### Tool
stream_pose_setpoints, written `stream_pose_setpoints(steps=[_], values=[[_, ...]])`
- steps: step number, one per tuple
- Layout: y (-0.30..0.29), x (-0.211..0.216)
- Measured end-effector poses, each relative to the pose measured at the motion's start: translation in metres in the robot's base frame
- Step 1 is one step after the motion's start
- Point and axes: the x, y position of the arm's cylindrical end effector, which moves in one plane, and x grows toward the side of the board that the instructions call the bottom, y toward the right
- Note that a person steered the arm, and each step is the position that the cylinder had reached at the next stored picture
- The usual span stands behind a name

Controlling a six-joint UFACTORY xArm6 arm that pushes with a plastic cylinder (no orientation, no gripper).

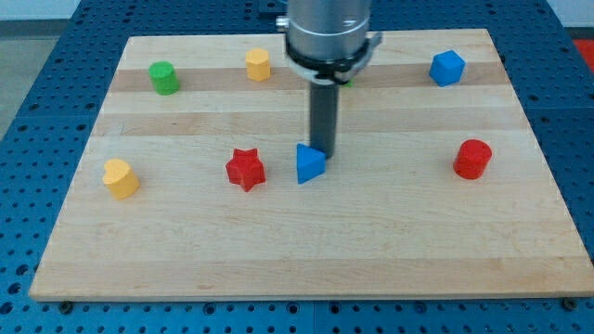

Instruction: Move the triangle to the right of the red star

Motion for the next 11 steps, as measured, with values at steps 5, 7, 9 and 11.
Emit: stream_pose_setpoints(steps=[5, 7, 9, 11], values=[[0.049, 0.012], [0.044, 0.053], [0.019, 0.064], [-0.030, 0.062]])
